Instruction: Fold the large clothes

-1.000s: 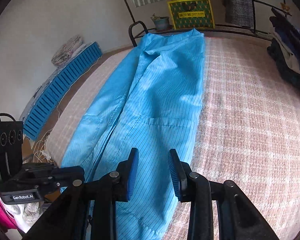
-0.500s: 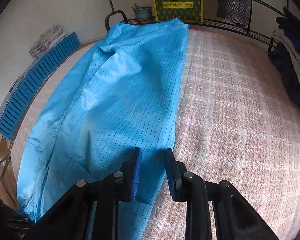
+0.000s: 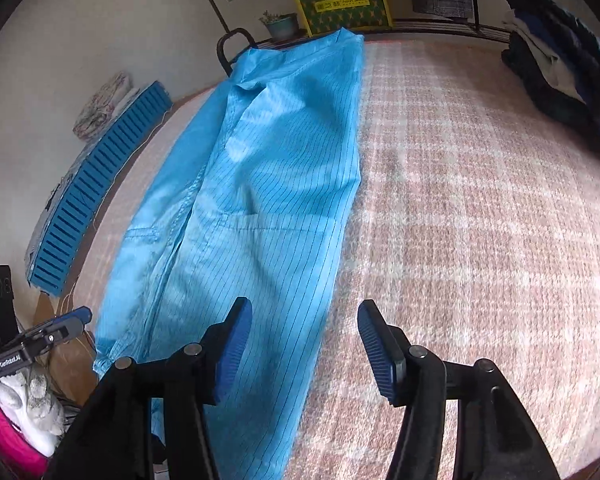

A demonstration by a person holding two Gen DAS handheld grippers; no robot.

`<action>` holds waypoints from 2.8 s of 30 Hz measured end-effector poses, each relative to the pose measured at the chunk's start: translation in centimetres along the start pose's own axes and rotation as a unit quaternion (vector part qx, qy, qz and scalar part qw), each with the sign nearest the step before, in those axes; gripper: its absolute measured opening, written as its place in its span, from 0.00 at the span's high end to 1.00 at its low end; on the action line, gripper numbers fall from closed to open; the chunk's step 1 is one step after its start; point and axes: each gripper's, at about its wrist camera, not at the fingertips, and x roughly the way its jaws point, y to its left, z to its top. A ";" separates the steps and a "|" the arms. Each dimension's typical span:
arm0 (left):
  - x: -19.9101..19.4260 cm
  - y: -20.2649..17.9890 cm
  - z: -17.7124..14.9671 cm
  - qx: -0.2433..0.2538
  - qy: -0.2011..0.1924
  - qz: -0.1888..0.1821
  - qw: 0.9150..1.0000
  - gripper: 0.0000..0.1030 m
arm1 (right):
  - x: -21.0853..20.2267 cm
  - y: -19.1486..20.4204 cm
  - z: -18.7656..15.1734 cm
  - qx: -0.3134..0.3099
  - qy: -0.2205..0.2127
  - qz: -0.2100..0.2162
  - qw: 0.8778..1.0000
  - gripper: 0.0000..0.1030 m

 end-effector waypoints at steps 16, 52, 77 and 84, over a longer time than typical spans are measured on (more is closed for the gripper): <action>1.5 5.5 -1.5 -0.073 0.023 0.059 0.995 0.63 | 1.4 2.2 -4.0 -0.051 0.056 -0.018 0.997 0.91; 5.2 -4.4 -3.1 0.105 0.068 0.017 0.992 0.64 | 0.8 -1.1 -4.6 0.022 0.034 0.037 0.998 0.84; -0.8 10.2 -1.0 -0.186 0.013 -0.047 0.981 0.44 | 1.6 -3.1 -7.9 0.131 0.058 0.212 0.967 0.68; 2.8 7.0 -1.2 -0.129 0.076 -0.057 0.987 0.49 | 2.8 -1.1 -7.1 0.133 0.064 0.221 0.964 0.69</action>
